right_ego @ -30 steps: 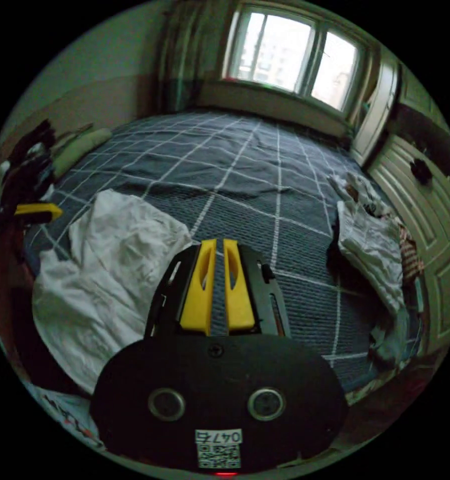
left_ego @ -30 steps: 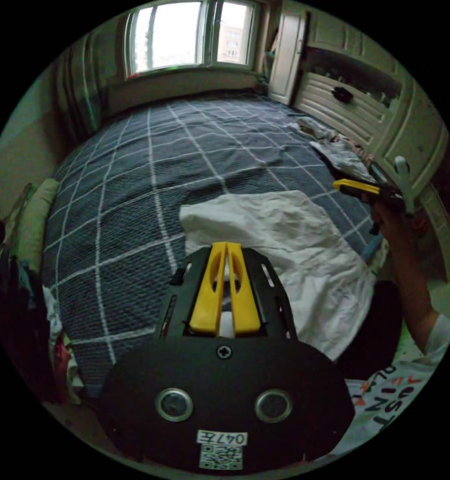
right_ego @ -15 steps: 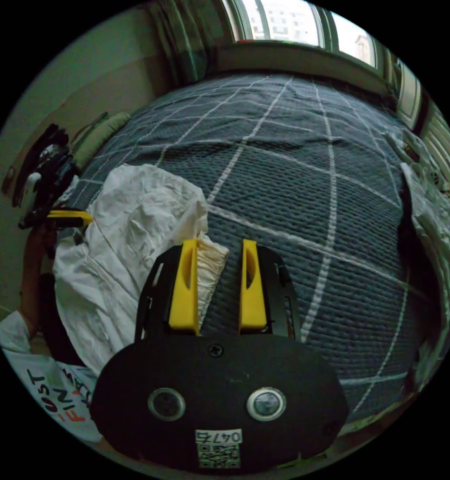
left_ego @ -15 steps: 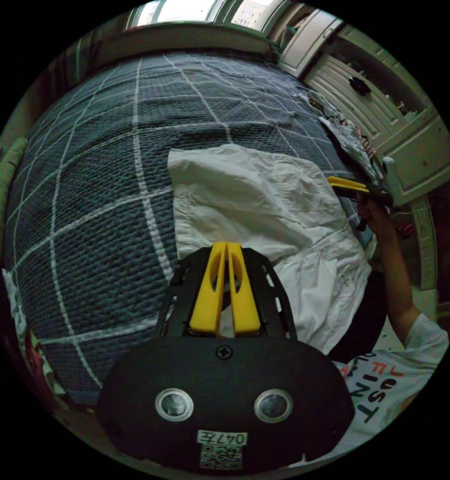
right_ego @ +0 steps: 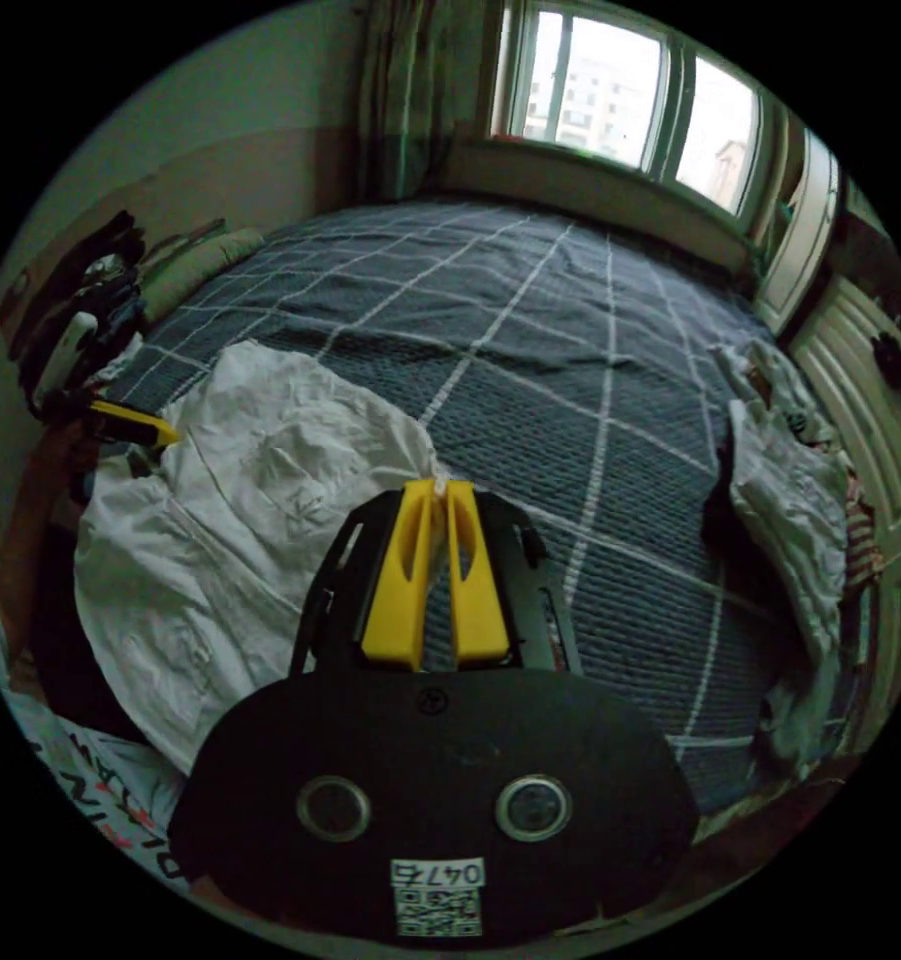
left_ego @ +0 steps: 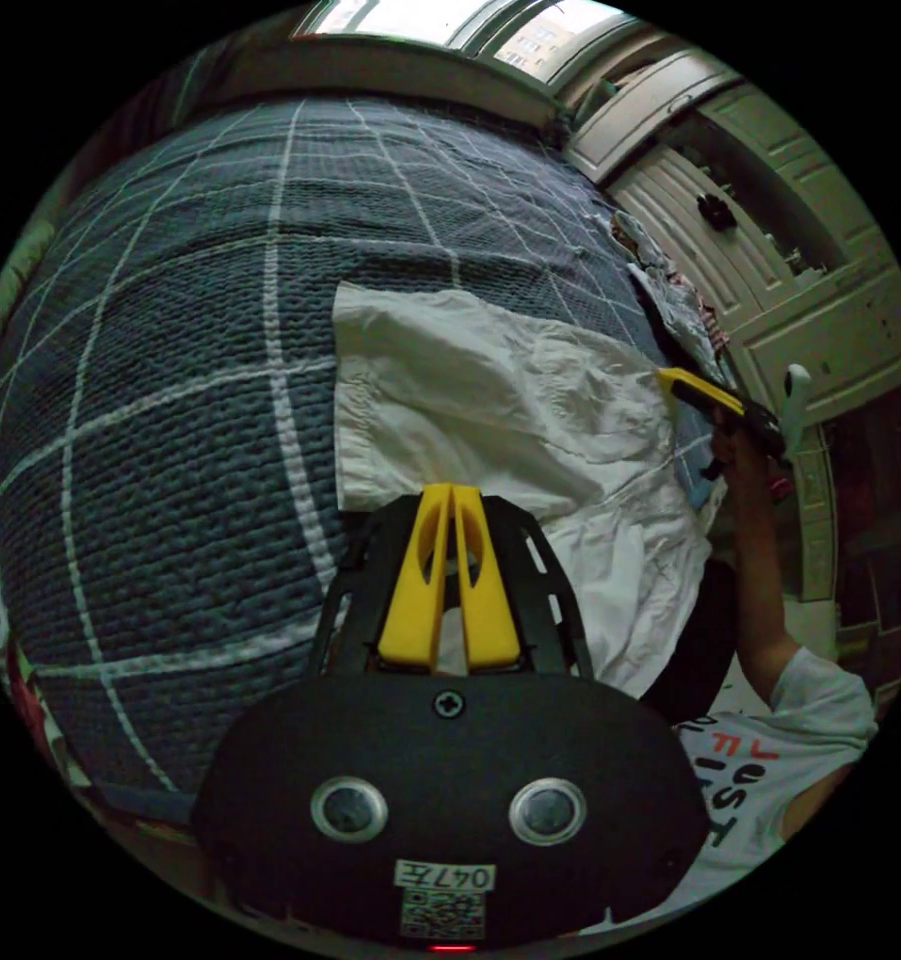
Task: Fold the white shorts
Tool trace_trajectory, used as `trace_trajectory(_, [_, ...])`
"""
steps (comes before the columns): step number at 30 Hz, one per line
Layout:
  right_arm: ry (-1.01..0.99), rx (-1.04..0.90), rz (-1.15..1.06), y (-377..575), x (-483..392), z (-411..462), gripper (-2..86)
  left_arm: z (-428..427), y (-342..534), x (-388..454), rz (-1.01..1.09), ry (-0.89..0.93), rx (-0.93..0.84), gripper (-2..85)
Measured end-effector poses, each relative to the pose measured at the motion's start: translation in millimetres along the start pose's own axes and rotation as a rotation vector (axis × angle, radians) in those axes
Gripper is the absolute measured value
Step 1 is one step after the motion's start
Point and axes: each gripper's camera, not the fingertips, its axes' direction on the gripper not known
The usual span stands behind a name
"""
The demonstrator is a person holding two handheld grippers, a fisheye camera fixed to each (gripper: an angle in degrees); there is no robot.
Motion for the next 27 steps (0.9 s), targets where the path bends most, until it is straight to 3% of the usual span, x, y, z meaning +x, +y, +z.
trace_trajectory(6, [0.227, -0.075, -0.002, -7, -24, 8, 0.4, -16, 15, 38, 0.156, -0.290, 0.074, -0.9])
trace_trajectory(10, [0.224, -0.236, -0.043, -15, -43, 58, 0.9, 2, 20, 47, 0.227, -0.404, -0.059, -0.8])
trace_trajectory(13, [0.278, -0.195, 0.018, -26, -55, 46, 1.5, -8, 25, 44, 0.209, -0.375, -0.055, -0.8])
trace_trajectory(16, [0.448, 0.087, 0.075, -25, -86, -22, 1.3, -49, 51, 38, 0.157, -0.363, 0.074, -0.8])
trace_trajectory(17, [0.394, 0.182, 0.039, -25, -106, -48, 1.3, -57, 58, 37, 0.152, -0.356, 0.097, -0.8])
trace_trajectory(22, [-0.139, 0.252, -0.289, -34, -221, -70, 2.9, -106, 110, 30, 0.103, -0.306, 0.173, -0.8])
trace_trajectory(24, [-0.332, 0.227, -0.400, -58, -289, -49, 3.9, -117, 124, 32, 0.085, -0.311, 0.203, -0.8])
trace_trajectory(27, [-0.452, 0.118, -0.544, -100, -373, -11, 6.1, -126, 149, 40, 0.094, -0.357, 0.224, -0.8])
